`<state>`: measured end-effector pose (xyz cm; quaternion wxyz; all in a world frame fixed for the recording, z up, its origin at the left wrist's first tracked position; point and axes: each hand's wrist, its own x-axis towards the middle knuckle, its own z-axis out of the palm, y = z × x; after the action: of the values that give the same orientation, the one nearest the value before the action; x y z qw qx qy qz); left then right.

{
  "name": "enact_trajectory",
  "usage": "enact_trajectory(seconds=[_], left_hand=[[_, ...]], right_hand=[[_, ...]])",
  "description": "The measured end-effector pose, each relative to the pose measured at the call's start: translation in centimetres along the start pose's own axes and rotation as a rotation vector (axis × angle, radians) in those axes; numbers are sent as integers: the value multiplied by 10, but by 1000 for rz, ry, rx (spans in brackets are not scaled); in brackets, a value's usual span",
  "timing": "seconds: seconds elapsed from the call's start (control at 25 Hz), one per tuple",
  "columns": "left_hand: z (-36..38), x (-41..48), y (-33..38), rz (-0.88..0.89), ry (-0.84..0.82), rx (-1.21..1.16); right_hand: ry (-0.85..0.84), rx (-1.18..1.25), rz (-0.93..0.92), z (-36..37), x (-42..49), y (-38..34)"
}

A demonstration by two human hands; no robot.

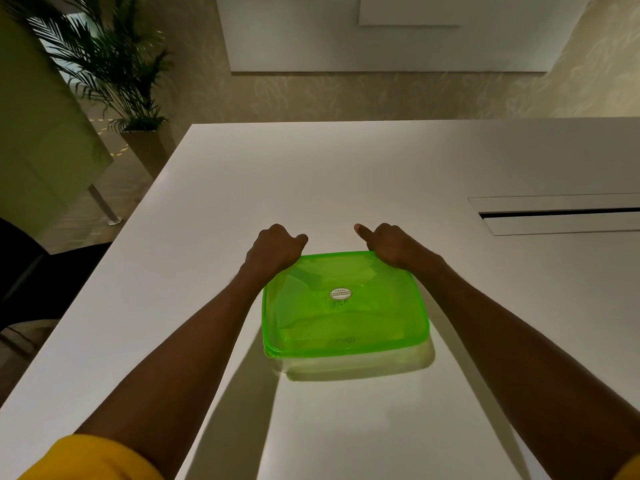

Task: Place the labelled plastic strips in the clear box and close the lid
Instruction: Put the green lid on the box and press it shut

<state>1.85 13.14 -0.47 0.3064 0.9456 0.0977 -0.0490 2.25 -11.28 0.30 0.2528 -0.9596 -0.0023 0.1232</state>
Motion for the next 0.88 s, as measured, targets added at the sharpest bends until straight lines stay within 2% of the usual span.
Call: enact_trajectory(seconds=[0.08, 0.24, 0.36, 0.48, 0.64, 0.88], left_hand=[[-2, -8, 4, 17, 94, 78], [-5, -30, 11, 122, 342, 273], [-8, -52, 17, 114, 362, 276], [-7, -80, 19, 125, 313, 276], [2, -124, 13, 96, 286, 277], [8, -168, -13, -71, 350, 111]], right_hand=[[54, -37, 33, -1, -3, -4], [372, -128, -24, -3, -21, -13], [505, -209, -106, -4, -44, -21], [448, -204, -113, 2, -70, -26], [284, -125, 2, 20, -116, -27], [474, 44, 270, 36, -165, -16]])
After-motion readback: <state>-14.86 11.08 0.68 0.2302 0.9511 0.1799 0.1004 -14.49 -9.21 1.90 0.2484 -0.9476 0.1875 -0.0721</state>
